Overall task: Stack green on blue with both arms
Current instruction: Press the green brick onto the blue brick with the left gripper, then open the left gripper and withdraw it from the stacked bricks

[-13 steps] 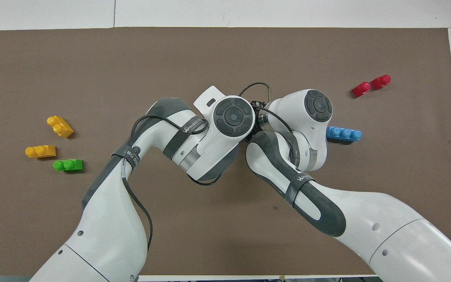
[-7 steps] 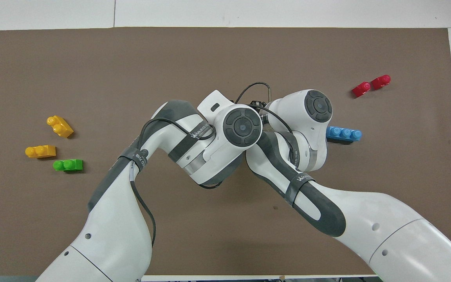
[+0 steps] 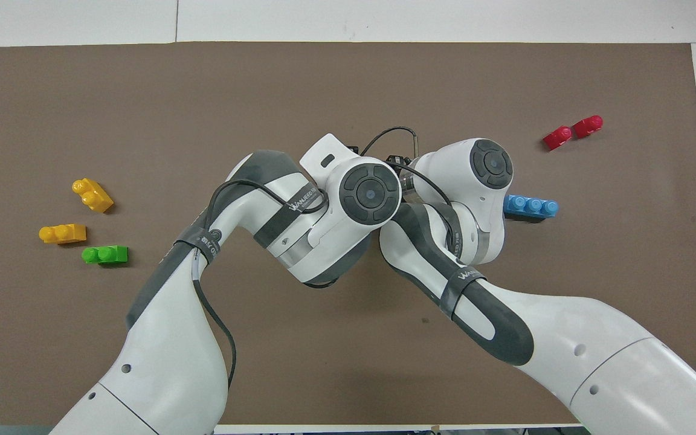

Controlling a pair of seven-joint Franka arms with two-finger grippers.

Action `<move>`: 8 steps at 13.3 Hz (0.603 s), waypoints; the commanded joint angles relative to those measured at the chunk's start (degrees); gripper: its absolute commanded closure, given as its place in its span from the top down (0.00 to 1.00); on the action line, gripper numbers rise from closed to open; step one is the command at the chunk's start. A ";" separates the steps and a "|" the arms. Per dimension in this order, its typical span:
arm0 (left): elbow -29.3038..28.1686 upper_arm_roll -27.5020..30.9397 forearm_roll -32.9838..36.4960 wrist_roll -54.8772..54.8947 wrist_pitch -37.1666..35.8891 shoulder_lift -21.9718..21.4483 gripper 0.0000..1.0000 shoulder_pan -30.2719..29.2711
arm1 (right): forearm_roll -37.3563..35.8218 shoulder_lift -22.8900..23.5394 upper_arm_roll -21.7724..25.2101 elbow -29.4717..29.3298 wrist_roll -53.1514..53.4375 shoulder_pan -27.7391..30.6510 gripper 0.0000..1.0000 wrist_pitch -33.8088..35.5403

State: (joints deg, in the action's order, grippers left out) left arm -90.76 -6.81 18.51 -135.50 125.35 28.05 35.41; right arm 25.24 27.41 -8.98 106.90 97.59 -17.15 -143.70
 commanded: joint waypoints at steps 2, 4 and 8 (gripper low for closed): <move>-3.72 -0.22 -0.22 4.52 -0.64 -6.68 1.00 -5.25 | 0.95 0.19 0.02 1.82 -1.09 0.09 0.03 -2.11; -4.42 -0.13 -3.73 11.01 -1.33 -8.97 1.00 -8.15 | 0.86 0.19 0.02 1.82 -1.09 0.01 0.72 -2.20; -4.69 -0.22 -5.14 21.83 -3.98 -10.29 1.00 -15.00 | 0.77 0.19 0.02 1.73 -0.91 0.01 1.00 -2.02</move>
State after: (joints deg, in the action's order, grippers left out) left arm -93.29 -6.51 15.18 -118.48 122.16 19.75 23.56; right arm 25.24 27.60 -8.94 107.42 97.59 -17.14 -144.36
